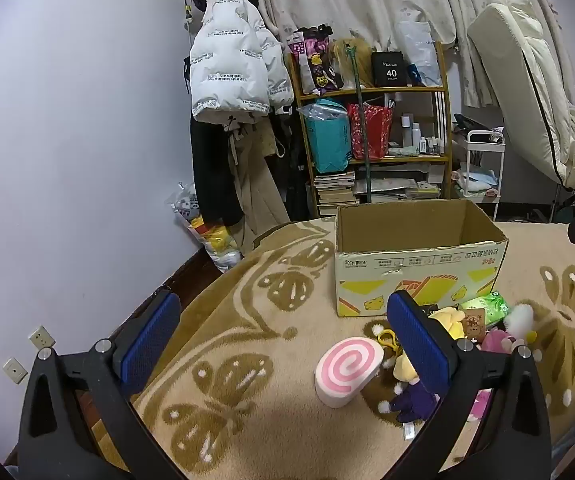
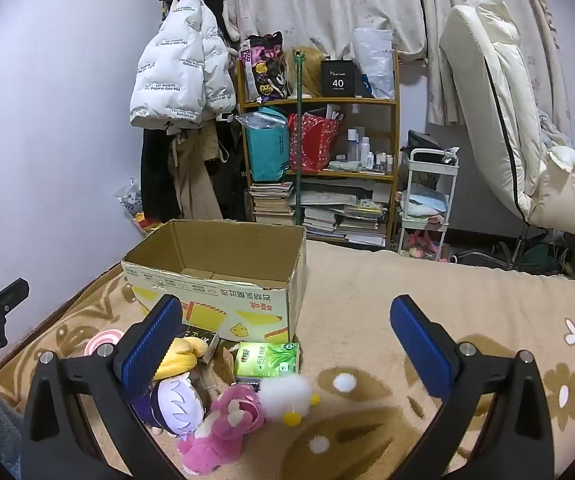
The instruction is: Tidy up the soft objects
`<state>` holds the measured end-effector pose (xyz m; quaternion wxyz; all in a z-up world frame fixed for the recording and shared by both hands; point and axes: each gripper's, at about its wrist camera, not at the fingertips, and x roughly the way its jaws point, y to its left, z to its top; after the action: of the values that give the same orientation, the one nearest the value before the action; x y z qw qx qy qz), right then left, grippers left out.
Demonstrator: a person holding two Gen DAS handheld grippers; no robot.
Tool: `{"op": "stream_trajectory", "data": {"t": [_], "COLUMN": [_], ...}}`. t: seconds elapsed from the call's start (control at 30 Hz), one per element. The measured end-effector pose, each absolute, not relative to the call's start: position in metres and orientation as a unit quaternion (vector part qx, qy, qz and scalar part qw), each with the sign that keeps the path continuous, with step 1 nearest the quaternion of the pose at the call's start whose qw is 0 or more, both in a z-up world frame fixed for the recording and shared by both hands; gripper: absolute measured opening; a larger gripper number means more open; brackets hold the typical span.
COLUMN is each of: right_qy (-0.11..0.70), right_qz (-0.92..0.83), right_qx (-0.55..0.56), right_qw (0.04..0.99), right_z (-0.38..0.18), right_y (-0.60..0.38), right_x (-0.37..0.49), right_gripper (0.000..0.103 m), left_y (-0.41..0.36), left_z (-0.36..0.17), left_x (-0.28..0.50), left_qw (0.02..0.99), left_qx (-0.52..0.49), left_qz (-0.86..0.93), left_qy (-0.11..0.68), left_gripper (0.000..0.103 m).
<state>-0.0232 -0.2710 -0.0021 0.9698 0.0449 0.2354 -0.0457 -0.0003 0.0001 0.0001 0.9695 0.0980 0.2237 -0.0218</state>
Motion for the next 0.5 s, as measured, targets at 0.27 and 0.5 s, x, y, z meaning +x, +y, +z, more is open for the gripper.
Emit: {"op": "stream_trajectory", "data": {"t": [0.27,0.5], "right_qy": [0.236,0.235], "right_qz": [-0.046,-0.048], "right_qx": [0.045,0.045], "right_qw": [0.970,0.970], "right_z": [-0.0025,-0.0021], "right_y": [-0.2710,-0.2712], "right_x": [-0.0229,-0.0231], "right_gripper": [0.103,0.103], "left_y": [0.0004,0.0015], "left_z": [0.0007,-0.0035], "left_x": [-0.0016,-0.0030], "left_qw": [0.971,0.971], "left_qx": [0.099,0.098], "left_qz": [-0.017,-0.015], "left_qy": [0.218,0.218], "left_gripper": [0.102,0.102]}}
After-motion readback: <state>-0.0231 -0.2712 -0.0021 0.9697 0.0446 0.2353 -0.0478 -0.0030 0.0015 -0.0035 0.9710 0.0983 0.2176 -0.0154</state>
